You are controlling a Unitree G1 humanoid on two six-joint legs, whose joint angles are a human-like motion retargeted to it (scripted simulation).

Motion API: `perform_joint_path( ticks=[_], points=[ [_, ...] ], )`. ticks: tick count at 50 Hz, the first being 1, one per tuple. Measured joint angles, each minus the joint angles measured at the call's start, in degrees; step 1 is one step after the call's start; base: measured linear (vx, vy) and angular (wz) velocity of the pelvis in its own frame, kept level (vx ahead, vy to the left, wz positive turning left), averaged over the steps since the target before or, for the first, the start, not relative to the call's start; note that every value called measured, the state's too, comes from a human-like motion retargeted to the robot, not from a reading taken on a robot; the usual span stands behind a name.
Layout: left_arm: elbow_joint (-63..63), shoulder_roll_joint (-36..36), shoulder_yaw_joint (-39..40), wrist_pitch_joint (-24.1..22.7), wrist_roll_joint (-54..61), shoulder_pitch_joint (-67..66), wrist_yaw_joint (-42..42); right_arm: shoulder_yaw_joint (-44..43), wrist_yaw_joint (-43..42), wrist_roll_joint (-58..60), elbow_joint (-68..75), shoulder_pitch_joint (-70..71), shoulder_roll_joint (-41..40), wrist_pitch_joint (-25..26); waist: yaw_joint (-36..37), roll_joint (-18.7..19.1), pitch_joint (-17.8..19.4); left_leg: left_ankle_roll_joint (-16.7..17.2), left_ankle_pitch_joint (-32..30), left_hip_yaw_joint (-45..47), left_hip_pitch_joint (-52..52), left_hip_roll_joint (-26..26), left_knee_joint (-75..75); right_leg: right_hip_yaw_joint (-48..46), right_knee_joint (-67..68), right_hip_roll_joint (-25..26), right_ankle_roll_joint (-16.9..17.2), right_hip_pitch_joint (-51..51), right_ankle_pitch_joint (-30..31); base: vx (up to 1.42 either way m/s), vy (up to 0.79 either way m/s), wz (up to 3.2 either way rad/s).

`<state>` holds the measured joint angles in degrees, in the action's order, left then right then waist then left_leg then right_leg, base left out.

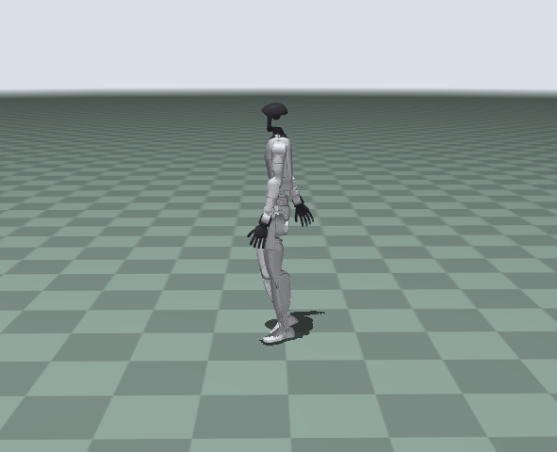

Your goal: Upper body actions

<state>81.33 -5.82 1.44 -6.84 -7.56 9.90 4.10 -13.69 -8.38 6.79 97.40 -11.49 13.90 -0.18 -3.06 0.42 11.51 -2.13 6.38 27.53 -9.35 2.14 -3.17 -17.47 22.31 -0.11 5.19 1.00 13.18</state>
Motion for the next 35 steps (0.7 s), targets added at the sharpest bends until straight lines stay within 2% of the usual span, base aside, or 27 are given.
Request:
perform_joint_path(
  ticks=[2, 3, 5, 7, 8, 9, 12, 13, 15, 17, 20, 23, 25, 28, 30, 31, 32, 33, 35],
  points=[
    [4.19, 0.51, 4.38, -2.08, 3.02, -6.71, 1.33, 5.36, 0.47, -0.68, 0.00, 4.36, -2.58, -0.41, 0.64, -2.39, -0.56, 0.92, -0.37, -0.60, 2.10, -1.45, -7.51, -6.11, -10.25, -2.40, -1.45, 7.46, -10.47, 0.14, -0.03, 0.03],
    [6.02, 0.90, 7.16, -3.54, 5.25, -9.87, 2.09, 7.99, 0.94, -0.89, 0.00, 6.44, -4.00, -1.14, 1.92, -3.89, -0.71, 1.63, -3.26, 0.89, 3.85, -1.45, -13.40, -6.56, -13.96, -3.61, -3.02, 9.00, -12.69, 0.03, -0.09, -0.07],
    [8.62, 1.14, 13.23, -4.01, 10.50, -14.09, 2.15, 12.78, 3.84, -1.06, 0.00, 13.04, -6.96, -3.20, 3.60, -6.91, 0.06, 1.70, -14.56, 1.49, 12.75, 2.56, -32.74, -5.22, -18.70, -6.58, -4.30, 9.82, -12.70, -0.16, -0.17, 0.19],
    [10.52, 0.17, 17.26, -3.29, 15.91, -16.54, 1.00, 16.84, 7.84, -0.79, -7.41, 17.30, -9.60, -3.69, 7.65, -7.04, 2.29, -2.90, -22.04, -2.43, 26.01, 6.81, -50.88, -4.93, -20.85, -6.54, -4.74, 10.18, -11.13, -0.31, -0.29, 0.01],
    [11.31, -0.33, 18.99, -2.91, 18.79, -17.76, 0.38, 18.78, 9.99, -0.26, -12.57, 19.27, -10.62, -3.87, 9.22, -6.92, 2.98, -2.71, -21.82, -7.66, 33.29, 4.90, -57.21, -4.34, -21.84, -6.47, -5.09, 9.72, -10.13, -0.34, -0.19, -0.19],
    [12.42, -1.09, 20.46, -1.83, 20.43, -18.88, -0.79, 19.65, 12.37, 0.24, -17.96, 21.38, -11.49, -4.30, 11.03, -6.74, 3.74, -3.52, -19.51, -8.86, 39.38, 6.48, -64.53, -4.96, -22.41, -6.15, -5.81, 9.40, -9.64, -0.32, -0.11, -0.27],
    [16.07, -3.64, 23.86, 3.96, 20.05, -22.02, -5.05, 18.90, 17.56, 1.34, -30.98, 27.50, -14.68, -7.10, 16.62, -6.44, 4.71, -8.38, -12.02, -4.83, 52.51, 16.90, -82.10, -3.74, -21.64, -5.66, -7.78, 7.29, -9.59, -0.14, -0.09, -0.58],
    [16.07, -3.91, 24.37, 5.91, 19.32, -23.68, -5.39, 19.33, 18.54, 0.73, -33.78, 29.15, -15.68, -8.29, 17.44, -6.87, 4.54, -8.89, -10.70, -4.69, 55.86, 17.02, -85.13, -3.20, -21.29, -6.16, -8.04, 6.58, -9.62, 0.02, -0.03, -0.45],
    [16.07, -3.93, 25.23, 6.82, 18.61, -27.09, -4.43, 21.49, 20.74, -0.90, -38.33, 32.53, -16.64, -10.43, 18.42, -7.64, 4.88, -7.95, -9.50, -5.27, 60.90, 14.78, -89.19, -1.70, -20.73, -7.17, -8.36, 6.04, -9.45, 0.05, 0.02, -0.42],
    [16.07, -3.29, 25.42, 5.35, 18.49, -29.22, -3.31, 24.14, 21.94, -0.44, -41.72, 36.79, -16.00, -12.33, 19.59, -7.33, 6.28, -5.62, -9.67, -4.35, 61.06, 15.42, -90.28, -0.69, -20.24, -7.13, -8.80, 6.69, -9.53, -0.01, 0.03, -0.58],
    [16.07, -2.30, 25.81, 5.18, 16.43, -29.92, -4.09, 25.18, 20.95, 5.12, -43.32, 39.03, -15.19, -14.87, 20.06, -7.03, 6.19, -3.93, -10.08, -2.54, 56.73, 17.05, -87.74, 0.10, -19.86, -7.14, -8.79, 6.88, -9.85, 0.04, 0.07, -0.12],
    [16.07, -2.36, 23.93, 5.40, 16.87, -28.55, -5.52, 26.03, 17.92, 8.59, -41.91, 37.10, -15.05, -15.90, 17.37, -7.30, 4.33, -2.60, -11.57, -3.11, 49.13, 13.59, -79.23, -1.20, -20.38, -7.10, -7.86, 7.72, -10.20, 0.10, 0.09, 0.60],
    [16.07, -2.38, 22.43, 4.68, 17.40, -26.71, -5.46, 26.11, 16.61, 9.99, -39.73, 33.99, -14.96, -16.39, 15.46, -7.59, 2.50, -1.39, -13.38, -3.95, 42.00, 9.05, -69.18, -2.38, -20.73, -7.37, -6.95, 8.19, -10.61, 0.17, 0.13, 0.56],
    [15.99, -2.08, 18.38, 2.91, 18.05, -22.18, -3.84, 23.41, 15.14, 15.76, -32.59, 24.04, -14.34, -15.75, 13.85, -8.94, -1.73, 0.79, -18.65, -5.04, 22.70, -1.36, -37.14, -2.50, -18.87, -8.53, -5.01, 7.98, -12.64, 0.33, 0.18, 0.17],
    [15.98, -2.35, 15.51, 2.31, 18.79, -19.66, -2.97, 21.12, 12.31, 18.79, -27.92, 18.83, -13.88, -14.14, 12.59, -7.44, -3.50, 3.98, -13.39, -7.96, 12.20, -4.84, -18.31, -3.57, -16.33, -6.18, -4.62, 7.93, -14.44, 0.37, 0.20, 0.26],
    [16.03, -2.23, 13.17, 1.63, 19.22, -17.64, -1.46, 18.69, 8.76, 19.74, -22.11, 15.78, -12.92, -12.48, 10.04, -5.61, -4.23, 3.12, -5.84, -5.20, 4.96, -3.68, -9.66, -5.84, -12.19, -3.97, -4.80, 7.62, -14.08, 0.43, 0.28, 0.79],
    [15.85, -1.98, 11.21, 1.06, 19.41, -15.24, -0.07, 16.23, 5.75, 20.35, -16.71, 13.27, -11.73, -10.56, 7.30, -3.73, -4.43, 1.89, -0.88, -3.86, -0.42, -2.63, -2.76, -8.39, -6.63, -2.62, -5.11, 6.57, -11.54, 0.33, 0.29, 1.17],
    [15.22, -1.44, 10.03, 0.72, 19.12, -12.06, 1.09, 13.72, 3.83, 20.28, -12.11, 11.85, -10.09, -8.11, 4.14, -1.72, -3.56, -0.08, -1.10, -5.34, -2.06, -1.80, 0.65, -11.50, 1.74, -3.04, -5.69, 4.03, -4.63, 0.07, 0.23, 0.79],
    [13.26, -0.88, 7.71, 0.24, 18.77, -4.81, 1.03, 9.69, 1.24, 17.85, -4.72, 11.89, -6.63, -3.74, 2.49, 0.63, 0.43, -1.01, -2.33, -4.76, -2.53, 0.38, 2.36, -6.38, 20.47, -5.06, -4.69, -5.12, 5.25, -0.24, 0.18, 0.24]
  ],
)
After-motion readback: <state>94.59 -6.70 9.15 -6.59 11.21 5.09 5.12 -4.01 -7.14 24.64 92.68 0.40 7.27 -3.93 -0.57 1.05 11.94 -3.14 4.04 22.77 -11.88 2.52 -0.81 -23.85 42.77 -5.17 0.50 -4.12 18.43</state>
